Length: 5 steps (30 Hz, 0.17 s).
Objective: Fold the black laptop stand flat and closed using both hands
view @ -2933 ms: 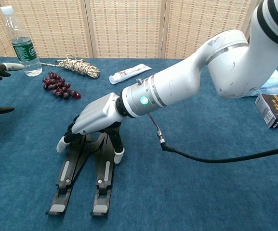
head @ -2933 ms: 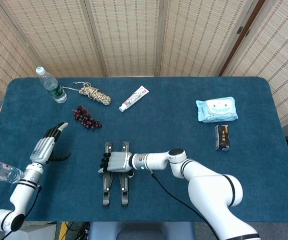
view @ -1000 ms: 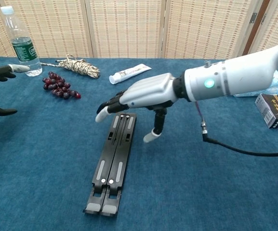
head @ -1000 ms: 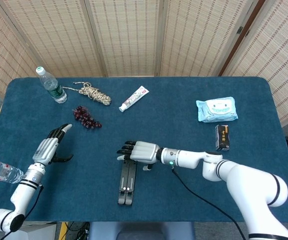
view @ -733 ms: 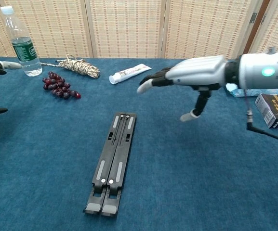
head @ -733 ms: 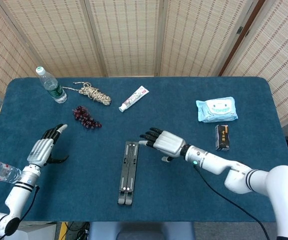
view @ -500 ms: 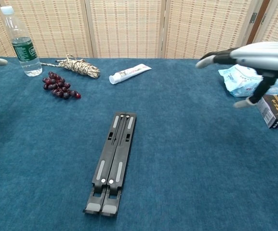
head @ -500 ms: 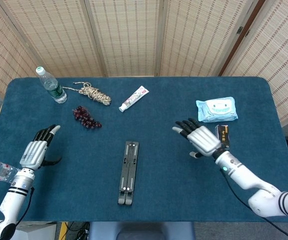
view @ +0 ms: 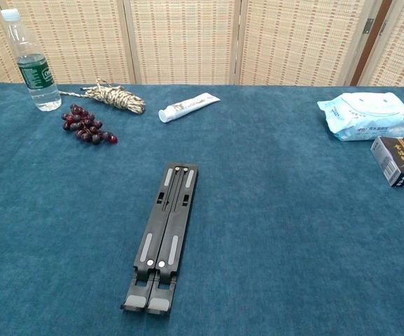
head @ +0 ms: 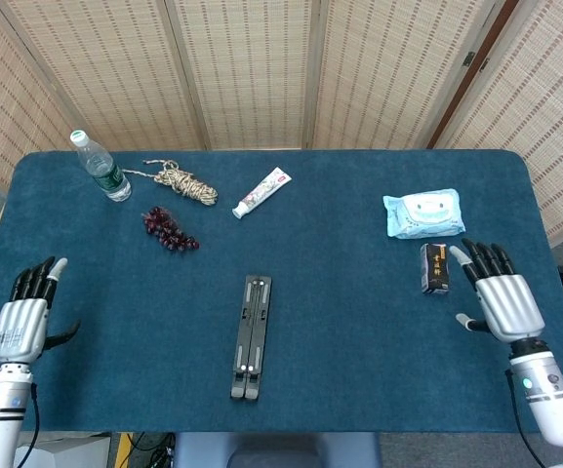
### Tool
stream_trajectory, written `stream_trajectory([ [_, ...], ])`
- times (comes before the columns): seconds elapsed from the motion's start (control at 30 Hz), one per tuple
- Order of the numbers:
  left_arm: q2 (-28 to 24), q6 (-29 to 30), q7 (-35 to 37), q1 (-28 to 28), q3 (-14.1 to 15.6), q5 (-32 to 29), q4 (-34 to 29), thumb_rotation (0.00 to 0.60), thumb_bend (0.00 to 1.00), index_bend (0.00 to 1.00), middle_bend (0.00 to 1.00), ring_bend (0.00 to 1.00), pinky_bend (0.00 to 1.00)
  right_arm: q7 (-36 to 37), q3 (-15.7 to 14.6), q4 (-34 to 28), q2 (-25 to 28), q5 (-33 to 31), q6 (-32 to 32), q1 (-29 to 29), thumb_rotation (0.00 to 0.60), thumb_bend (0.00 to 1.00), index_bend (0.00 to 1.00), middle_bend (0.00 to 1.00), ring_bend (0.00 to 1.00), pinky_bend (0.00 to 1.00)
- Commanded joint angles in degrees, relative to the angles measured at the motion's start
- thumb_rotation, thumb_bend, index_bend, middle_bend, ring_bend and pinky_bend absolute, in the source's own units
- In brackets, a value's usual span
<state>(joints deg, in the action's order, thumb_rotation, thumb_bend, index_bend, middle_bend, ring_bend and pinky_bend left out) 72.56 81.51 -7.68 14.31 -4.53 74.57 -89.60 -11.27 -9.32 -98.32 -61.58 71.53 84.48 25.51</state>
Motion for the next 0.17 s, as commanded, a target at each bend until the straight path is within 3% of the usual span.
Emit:
stream_trajectory([
  [0.03,-0.6,2.4,-1.5,-2.0,0.8,0.6,-2.1,0.6,0.23,0.0,0.0,0.0,0.0,-1.4,0.1,-2.1,0.8,0.9,2.6,-3.5,0.6,0.03,0.0,0.0,0.0,0.0],
  [0.17,-1.2,4.5,-3.3,-3.8,1.8,1.6,-3.9,0.6,0.23,0.0,0.0,0.0,0.0,-2.0,0.4,-2.8,0.8,2.2,4.1,-6.2,0.6,0.03,0.0,0.0,0.0,0.0],
])
